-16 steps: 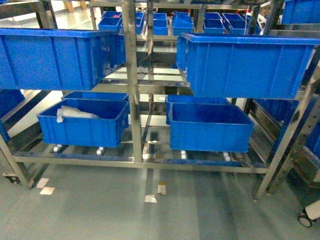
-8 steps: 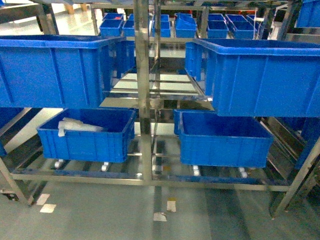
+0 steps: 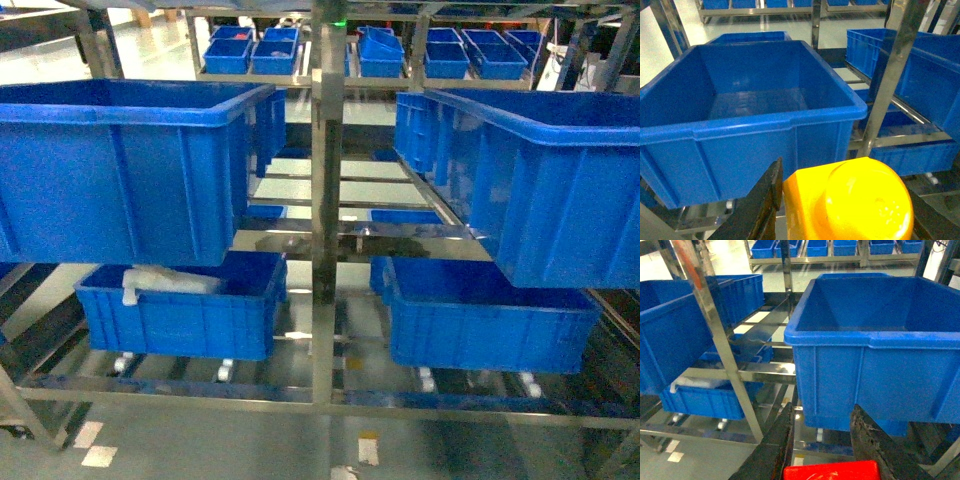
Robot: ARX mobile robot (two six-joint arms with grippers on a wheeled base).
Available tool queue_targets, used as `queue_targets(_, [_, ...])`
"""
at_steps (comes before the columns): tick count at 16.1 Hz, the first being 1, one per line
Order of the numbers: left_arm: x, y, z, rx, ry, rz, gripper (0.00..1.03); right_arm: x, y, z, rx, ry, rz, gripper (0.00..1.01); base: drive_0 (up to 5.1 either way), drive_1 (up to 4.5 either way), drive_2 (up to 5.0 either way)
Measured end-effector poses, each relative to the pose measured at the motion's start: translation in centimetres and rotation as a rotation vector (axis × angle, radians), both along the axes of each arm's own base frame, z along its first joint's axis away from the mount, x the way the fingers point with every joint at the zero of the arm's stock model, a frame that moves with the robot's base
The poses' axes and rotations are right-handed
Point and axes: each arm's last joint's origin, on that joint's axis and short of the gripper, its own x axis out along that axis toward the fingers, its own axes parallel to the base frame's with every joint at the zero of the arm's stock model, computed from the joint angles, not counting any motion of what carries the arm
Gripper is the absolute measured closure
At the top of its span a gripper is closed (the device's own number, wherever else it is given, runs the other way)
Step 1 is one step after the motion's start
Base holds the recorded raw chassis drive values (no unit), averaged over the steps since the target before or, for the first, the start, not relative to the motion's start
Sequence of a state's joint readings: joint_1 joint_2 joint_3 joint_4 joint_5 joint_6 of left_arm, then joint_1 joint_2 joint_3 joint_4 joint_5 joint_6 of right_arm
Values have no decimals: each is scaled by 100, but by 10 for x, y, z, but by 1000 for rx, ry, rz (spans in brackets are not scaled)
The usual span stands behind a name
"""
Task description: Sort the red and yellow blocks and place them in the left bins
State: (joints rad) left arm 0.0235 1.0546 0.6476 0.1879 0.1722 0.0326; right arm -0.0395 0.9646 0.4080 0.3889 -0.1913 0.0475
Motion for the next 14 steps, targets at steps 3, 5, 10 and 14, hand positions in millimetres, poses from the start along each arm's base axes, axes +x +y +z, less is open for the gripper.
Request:
queue_targets(3, [0,0,0,0,0,0,57,0,0,0,0,0,-1,73,-278,507,-200])
queue_targets(5, [0,0,0,0,3,0,57,0,0,0,0,-3,0,73,-284,500,-206])
queue_targets(10, [0,0,0,0,1,0,57,0,0,-1,0,6,-1,73,-290,507,-187])
queue_targets(14, [0,0,1,0,-8,0,57,0,0,0,0,2,-2,73,-219,381,-137])
